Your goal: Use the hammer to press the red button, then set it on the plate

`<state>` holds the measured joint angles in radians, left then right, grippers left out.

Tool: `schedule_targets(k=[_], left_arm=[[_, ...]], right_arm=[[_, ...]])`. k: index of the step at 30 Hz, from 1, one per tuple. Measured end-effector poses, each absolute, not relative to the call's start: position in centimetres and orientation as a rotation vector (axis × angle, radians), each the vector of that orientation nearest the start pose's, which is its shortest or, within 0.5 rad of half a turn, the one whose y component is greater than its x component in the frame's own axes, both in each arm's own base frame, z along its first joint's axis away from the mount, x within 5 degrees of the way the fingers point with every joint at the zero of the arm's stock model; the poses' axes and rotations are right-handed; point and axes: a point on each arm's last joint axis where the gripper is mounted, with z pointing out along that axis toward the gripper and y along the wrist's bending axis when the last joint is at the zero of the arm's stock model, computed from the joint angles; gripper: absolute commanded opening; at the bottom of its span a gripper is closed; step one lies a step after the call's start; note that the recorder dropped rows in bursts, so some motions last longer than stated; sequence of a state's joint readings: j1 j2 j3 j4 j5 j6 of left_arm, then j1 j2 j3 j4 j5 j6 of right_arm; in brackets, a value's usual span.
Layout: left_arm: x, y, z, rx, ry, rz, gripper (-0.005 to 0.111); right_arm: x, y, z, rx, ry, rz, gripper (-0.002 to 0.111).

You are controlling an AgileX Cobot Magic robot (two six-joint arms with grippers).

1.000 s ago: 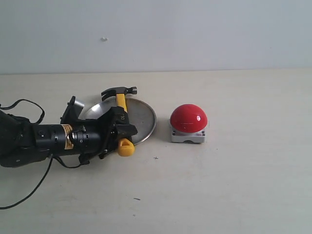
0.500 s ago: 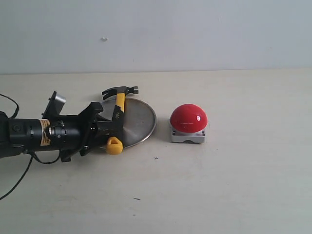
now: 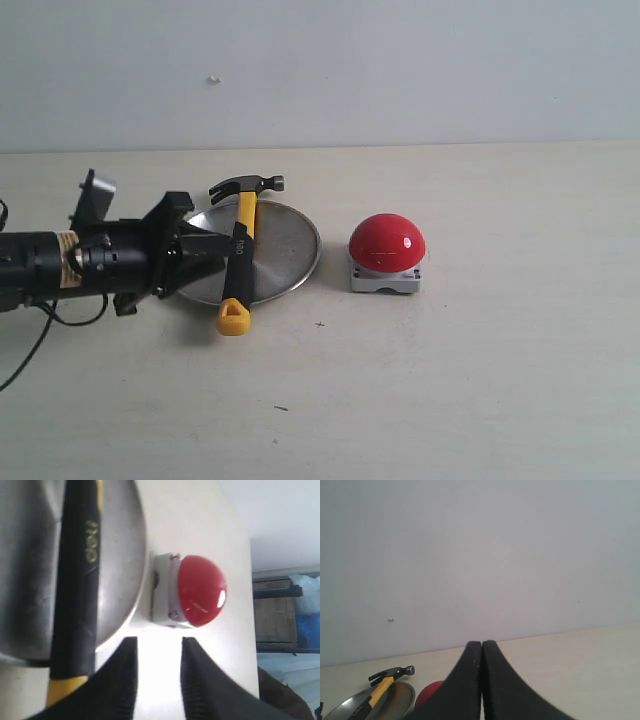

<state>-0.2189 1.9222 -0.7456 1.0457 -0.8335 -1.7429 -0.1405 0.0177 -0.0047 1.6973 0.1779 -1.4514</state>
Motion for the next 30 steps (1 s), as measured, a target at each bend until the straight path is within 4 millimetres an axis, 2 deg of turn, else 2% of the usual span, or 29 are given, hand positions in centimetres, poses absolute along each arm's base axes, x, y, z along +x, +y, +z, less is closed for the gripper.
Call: schedule_targets(k=[1,8,12,15,18,22,24,28,30], left_arm=[[30.7,-12.7,13.3,-0.306,2.281,-1.352,0.0],[30.2,-10.3,20.6,-0.176,2.071,-1.297,0.0],[28.0,-9.3,24.7,-0.057,2.023,-1.057,0.0],[25.4,-8.5,25.9,-0.03,2.034,-0.753,0.0],[22.6,-7.7,26.8,0.009,2.009,-0.563,0.0],[19.0,-6.6,28.1,0.027,1.922,-0.512,0.0],[15.3,-5.4,29.0,0.032,1.806,-0.52,0.0],[10.9,-4.0,28.5,0.029,1.667,-0.542,0.0],[9.5,-3.6,27.9,0.021,1.622,-0.558,0.0]], right_arm=[[5.8,0.8,21.6,0.143,1.472,0.217,0.0],[5.8,0.9,21.6,0.139,1.472,0.221,0.0],[5.8,0.9,21.6,0.139,1.472,0.223,0.0],[5.8,0.9,21.6,0.139,1.472,0.223,0.0],[5.8,0.9,21.6,0.141,1.471,0.225,0.0],[5.8,0.9,21.6,0.141,1.471,0.225,0.0],[5.8,0.9,21.6,0.141,1.471,0.225,0.0],[5.8,0.9,21.6,0.141,1.471,0.225,0.0],[5.8,0.9,21.6,0.141,1.471,0.225,0.0]])
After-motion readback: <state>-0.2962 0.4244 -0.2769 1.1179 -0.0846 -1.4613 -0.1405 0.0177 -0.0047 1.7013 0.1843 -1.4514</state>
